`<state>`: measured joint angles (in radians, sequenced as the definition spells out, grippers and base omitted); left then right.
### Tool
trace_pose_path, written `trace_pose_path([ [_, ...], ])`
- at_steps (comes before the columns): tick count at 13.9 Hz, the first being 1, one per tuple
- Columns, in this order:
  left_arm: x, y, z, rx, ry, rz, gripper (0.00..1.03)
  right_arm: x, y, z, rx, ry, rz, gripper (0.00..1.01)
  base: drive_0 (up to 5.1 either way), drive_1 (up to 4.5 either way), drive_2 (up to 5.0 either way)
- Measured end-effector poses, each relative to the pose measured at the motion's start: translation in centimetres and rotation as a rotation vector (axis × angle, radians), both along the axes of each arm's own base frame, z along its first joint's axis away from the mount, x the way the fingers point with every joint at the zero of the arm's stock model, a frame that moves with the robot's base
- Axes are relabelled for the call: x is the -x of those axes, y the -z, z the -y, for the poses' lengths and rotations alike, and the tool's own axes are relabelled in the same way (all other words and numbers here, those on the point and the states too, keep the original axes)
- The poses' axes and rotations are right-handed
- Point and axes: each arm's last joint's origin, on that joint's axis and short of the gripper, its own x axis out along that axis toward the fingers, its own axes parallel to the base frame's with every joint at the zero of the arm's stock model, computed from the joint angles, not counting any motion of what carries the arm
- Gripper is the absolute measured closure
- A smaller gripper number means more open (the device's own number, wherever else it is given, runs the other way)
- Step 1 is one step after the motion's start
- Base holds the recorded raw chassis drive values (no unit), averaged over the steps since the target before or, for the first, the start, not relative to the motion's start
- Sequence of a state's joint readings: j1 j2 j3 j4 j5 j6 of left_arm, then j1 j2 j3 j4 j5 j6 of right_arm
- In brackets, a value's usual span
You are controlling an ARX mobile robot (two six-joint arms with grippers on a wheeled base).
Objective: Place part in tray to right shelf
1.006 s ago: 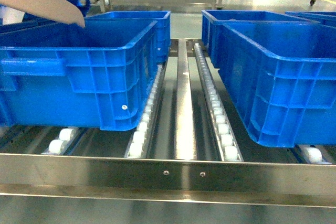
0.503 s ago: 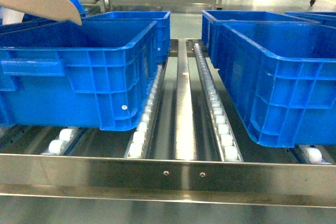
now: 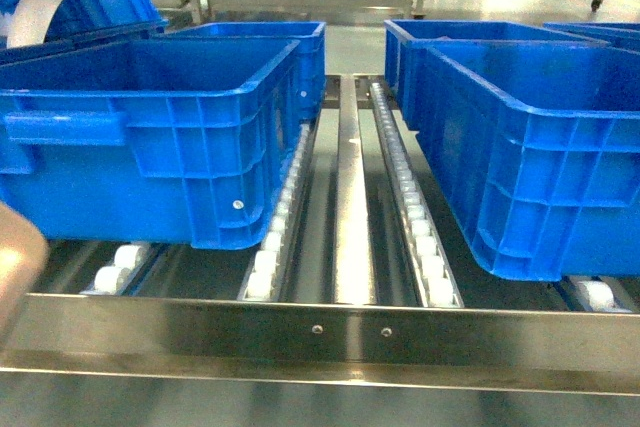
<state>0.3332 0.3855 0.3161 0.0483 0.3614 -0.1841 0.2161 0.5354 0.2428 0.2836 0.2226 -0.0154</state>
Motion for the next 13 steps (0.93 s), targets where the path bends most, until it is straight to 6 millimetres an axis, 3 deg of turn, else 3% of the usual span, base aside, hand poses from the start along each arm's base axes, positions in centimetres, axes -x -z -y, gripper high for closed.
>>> trace_pose_path([
  [1,0.0,1.8,0.3,-0.077,-0.013,-0.037,0.89,0.3,0.9,0.4,0.001,-0.002,-0.005,0.65,0.0,0.00,0.0],
  [3,0.5,2.5,1.2,-0.166,-0.021,0.025,0.89,1.1,1.9,1.0,-0.003,-0.003,0.013,0.97,0.0,0.00,0.0],
  [6,1.3,3.7,2.2,-0.170,-0.019,0.036,0.89,1.8,3.3,2.4,-0.006,0.007,0.008,0.99,0.0,0.00,0.0],
  [8,1.8,5.5,3.0,-0.173,-0.003,0.008,0.89,2.2,3.9,2.4,-0.008,-0.007,0.007,0.99,0.0,0.00,0.0],
  [13,1.7,6.3,2.9,-0.176,-0.030,-0.014,0.89,2.4,4.3,2.4,-0.009,-0.006,0.003,0.99,0.0,0.00,0.0],
])
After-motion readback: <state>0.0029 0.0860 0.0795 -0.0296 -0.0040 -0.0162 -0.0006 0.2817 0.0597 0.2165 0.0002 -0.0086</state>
